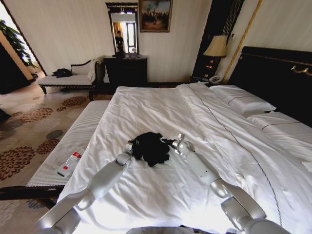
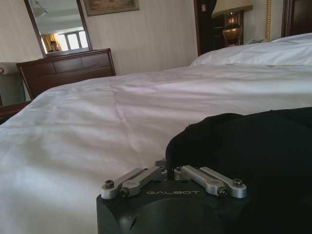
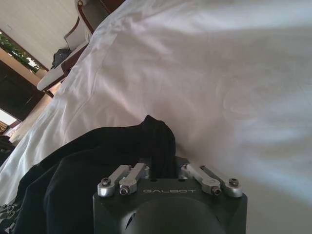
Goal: Fold the clothes on the bed.
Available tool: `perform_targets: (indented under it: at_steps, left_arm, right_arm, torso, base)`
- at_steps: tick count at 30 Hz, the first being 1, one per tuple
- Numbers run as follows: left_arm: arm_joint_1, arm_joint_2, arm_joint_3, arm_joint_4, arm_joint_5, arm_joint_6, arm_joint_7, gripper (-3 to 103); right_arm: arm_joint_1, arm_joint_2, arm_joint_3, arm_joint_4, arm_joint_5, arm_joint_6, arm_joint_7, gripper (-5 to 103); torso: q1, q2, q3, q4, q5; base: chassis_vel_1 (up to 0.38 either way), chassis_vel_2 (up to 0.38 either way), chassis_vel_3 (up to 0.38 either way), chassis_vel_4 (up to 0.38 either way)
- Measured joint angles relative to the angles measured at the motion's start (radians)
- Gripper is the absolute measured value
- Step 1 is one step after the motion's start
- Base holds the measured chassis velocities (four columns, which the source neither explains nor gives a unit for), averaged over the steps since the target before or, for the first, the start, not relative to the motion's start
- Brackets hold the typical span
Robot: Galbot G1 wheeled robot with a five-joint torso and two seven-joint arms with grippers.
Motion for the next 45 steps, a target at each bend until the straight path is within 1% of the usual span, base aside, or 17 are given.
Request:
perform_targets:
  at_steps: [1,2,5,7,8,9,17,20,21,23,24,27,28,35,40,42,45]
  left_arm:
    - [0.0,-0.001,0.0,0.0,0.0,0.0,0.0,1]
    - [0.0,-0.001,0.0,0.0,0.0,0.0,0.0,1]
    - [0.0,-0.002,0.0,0.0,0.001,0.0,0.0,1]
    - [0.0,-0.002,-0.001,0.0,0.001,0.0,0.0,1]
    - [0.0,-0.002,-0.001,0.0,0.001,0.0,0.0,1]
    - [0.0,-0.002,-0.001,0.0,0.001,0.0,-0.001,1]
    - [-0.001,0.001,-0.007,-0.013,0.002,0.003,-0.007,1]
    - [-0.004,0.016,-0.012,-0.044,-0.006,0.013,-0.015,1]
    - [-0.004,0.016,-0.012,-0.044,-0.006,0.013,-0.015,1]
    - [-0.012,0.03,-0.012,-0.073,-0.017,0.025,-0.023,1]
    - [-0.012,0.03,-0.012,-0.073,-0.017,0.025,-0.023,1]
    - [-0.03,0.051,-0.011,-0.122,-0.035,0.046,-0.038,1]
    - [-0.03,0.051,-0.011,-0.122,-0.035,0.046,-0.038,1]
    - [-0.079,0.092,-0.018,-0.222,-0.087,0.086,-0.071,1]
    - [-0.125,0.114,-0.023,-0.286,-0.124,0.111,-0.093,1]
    - [-0.156,0.128,-0.021,-0.315,-0.151,0.125,-0.101,1]
    - [-0.195,0.138,-0.014,-0.334,-0.177,0.136,-0.107,1]
  right_arm:
    - [-0.001,-0.001,-0.001,0.003,0.0,0.0,0.0,23]
    - [-0.001,-0.001,-0.001,0.003,0.0,0.0,0.0,23]
    - [-0.001,-0.002,-0.002,0.01,0.0,0.0,0.002,7]
    - [-0.001,-0.002,-0.003,0.012,0.0,0.0,0.003,7]
    - [-0.001,-0.002,-0.003,0.015,0.0,0.0,0.004,3]
    - [-0.001,-0.002,-0.003,0.018,0.0,0.0,0.006,1]
    - [-0.007,-0.021,-0.004,0.055,0.004,0.0,0.019,1]
    - [-0.016,-0.061,0.0,0.127,0.007,0.001,0.038,1]
    - [-0.016,-0.061,0.0,0.127,0.007,0.001,0.038,1]
    - [-0.021,-0.097,0.009,0.186,0.01,0.002,0.054,1]
    - [-0.021,-0.097,0.009,0.186,0.01,0.002,0.054,1]
    - [-0.022,-0.143,0.02,0.27,0.025,-0.001,0.083,1]
    - [-0.022,-0.143,0.02,0.27,0.025,-0.001,0.083,1]
    - [-0.004,-0.209,0.007,0.396,0.03,-0.016,0.132,1]
    - [0.026,-0.262,-0.005,0.476,0.034,-0.019,0.169,1]
    - [0.059,-0.287,-0.02,0.513,0.063,-0.019,0.19,1]
    - [0.118,-0.302,-0.037,0.535,0.093,-0.019,0.218,1]
  torso:
    - [0.0,0.0,0.0,0.0,0.0]
    - [0.0,0.0,0.0,0.0,0.0]
    - [0.0,0.0,0.0,0.0001,0.0]
    - [0.0,0.0,0.0,0.0001,0.0]
    - [0.0,0.0,0.0,0.0,0.0]
    - [0.0,0.0,0.0,0.0,0.0]
    - [0.0,0.0,0.0,0.0001,0.0]
    - [0.0,0.0,0.0,0.0001,0.0002]
    - [0.0,0.0,0.0,0.0001,0.0002]
    - [0.0,0.0,0.0,0.0,0.0]
    - [0.0,0.0,0.0,0.0,0.0]
    - [0.0,0.0,0.0,-0.0002,0.0]
    - [0.0,0.0,0.0,-0.0002,0.0]
    - [0.0,0.0,0.0,0.0002,0.0001]
    - [0.0,0.0,0.0,-0.0001,-0.0001]
    - [0.0,0.0,0.0,-0.0003,0.0003]
    - [0.0,0.0,0.0,-0.0002,0.0001]
  base:
    - [0.0,0.0,0.0,0.0]
    - [0.0,0.0,0.0,0.0]
    - [0.0,0.0,0.0,0.0]
    - [0.0,0.0,0.0,0.0]
    - [0.0,0.0,0.0,0.0]
    - [0.0,0.0,0.0,0.0]
    - [0.0,0.0,0.0,0.0]
    - [0.0,0.0,0.0,0.0]
    - [0.0,0.0,0.0,0.0]
    - [0.0,0.0,0.0,0.0]
    - [0.0,0.0,0.0,0.0]
    - [0.0,0.0,0.0,0.0]
    - [0.0,0.0,0.0,0.0]
    - [0.0,0.0,0.0,0.0]
    - [0.0,0.0,0.0,0.0]
    - [0.0,0.0,0.0,0.0]
    - [0.0,0.0,0.0,0.0]
